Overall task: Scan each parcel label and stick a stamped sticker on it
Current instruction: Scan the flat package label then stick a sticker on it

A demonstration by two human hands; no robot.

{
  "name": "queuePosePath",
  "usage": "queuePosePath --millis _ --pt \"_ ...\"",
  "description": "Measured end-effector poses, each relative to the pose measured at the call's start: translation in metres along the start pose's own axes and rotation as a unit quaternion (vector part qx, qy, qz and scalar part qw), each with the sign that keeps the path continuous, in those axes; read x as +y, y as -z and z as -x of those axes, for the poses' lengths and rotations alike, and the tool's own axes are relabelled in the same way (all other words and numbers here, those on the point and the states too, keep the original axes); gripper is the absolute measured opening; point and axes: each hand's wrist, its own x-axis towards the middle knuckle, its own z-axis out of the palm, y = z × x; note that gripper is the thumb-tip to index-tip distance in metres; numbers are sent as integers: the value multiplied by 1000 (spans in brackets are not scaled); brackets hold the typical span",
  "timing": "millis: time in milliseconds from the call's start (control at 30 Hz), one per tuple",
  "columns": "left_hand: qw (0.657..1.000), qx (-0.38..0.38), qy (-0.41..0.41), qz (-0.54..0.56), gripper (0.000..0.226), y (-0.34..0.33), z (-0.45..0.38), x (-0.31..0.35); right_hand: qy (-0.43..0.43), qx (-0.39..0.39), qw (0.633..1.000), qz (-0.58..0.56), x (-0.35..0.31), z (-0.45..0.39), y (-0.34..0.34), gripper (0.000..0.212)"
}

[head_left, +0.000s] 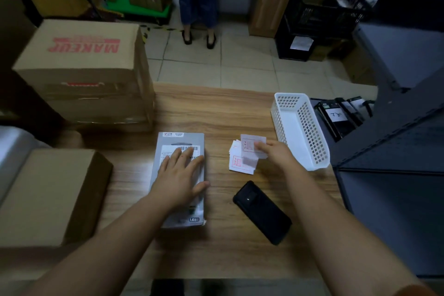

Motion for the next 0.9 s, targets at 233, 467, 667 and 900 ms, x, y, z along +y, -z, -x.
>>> queuePosePath --millis 233,467,667,900 --pt "886 139 59 439 58 55 43 48 154 -112 975 -115 -42 105 -22 10" --pt "768 215 89 597 42 106 97 63 150 -217 945 -194 -54 173 -23 7" --pt "768 238 83 588 45 126 135 60 139 -252 933 -216 -61 205 -22 9" --pt "815 304 60 489 50 141 155 62 156 -232 931 -235 -74 237 -21 15"
